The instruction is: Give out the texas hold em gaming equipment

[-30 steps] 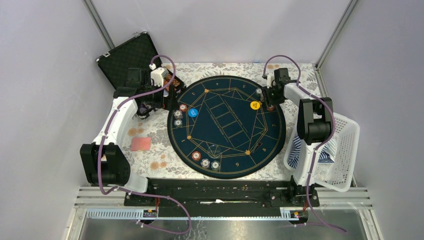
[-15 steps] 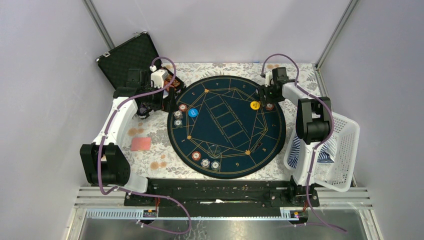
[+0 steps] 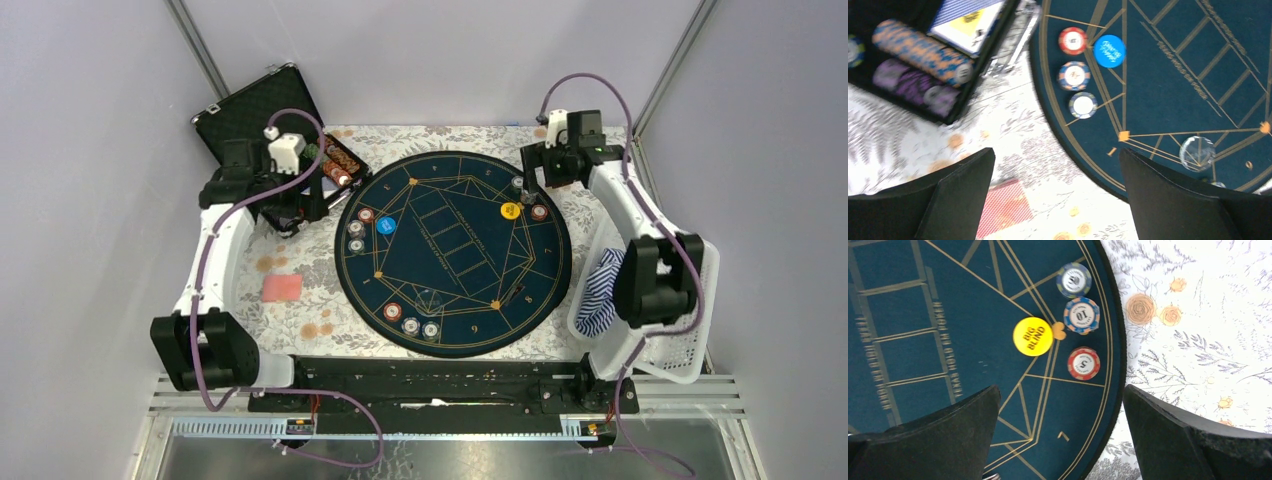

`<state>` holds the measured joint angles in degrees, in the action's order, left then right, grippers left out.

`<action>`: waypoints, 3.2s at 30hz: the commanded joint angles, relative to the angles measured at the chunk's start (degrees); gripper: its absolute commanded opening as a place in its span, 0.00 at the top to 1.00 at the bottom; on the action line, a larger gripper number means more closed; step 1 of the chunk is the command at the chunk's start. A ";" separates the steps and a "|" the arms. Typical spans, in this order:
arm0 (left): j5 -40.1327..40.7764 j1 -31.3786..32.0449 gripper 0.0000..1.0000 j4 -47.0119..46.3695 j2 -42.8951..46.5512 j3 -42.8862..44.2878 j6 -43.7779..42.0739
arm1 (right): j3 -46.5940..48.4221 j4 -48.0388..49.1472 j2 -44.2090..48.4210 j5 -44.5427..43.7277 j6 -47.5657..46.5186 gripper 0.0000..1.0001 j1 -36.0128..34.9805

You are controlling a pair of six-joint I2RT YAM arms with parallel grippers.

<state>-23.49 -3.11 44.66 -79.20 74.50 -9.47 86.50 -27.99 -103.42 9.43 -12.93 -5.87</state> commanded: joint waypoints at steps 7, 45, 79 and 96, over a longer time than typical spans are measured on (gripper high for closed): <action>13.01 -5.40 0.01 8.88 2.03 -6.22 -2.76 | -8.80 -0.88 15.12 15.42 7.70 0.01 -1.40; 10.85 -27.15 0.01 -11.48 -10.64 -24.28 -38.65 | -12.37 2.33 16.02 18.17 8.38 0.00 -1.42; -6.13 -19.09 0.01 2.26 -9.78 -14.23 -27.36 | -12.86 2.25 16.17 18.57 8.56 0.00 -1.38; 5.33 -9.11 0.01 -9.55 -12.05 -22.06 -24.52 | -12.93 2.42 16.01 18.73 8.81 0.00 -1.42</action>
<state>-20.49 -13.98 39.05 -91.13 53.56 -34.65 73.32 -26.44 -88.62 26.70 -4.60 -7.01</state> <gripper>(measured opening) 0.987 0.994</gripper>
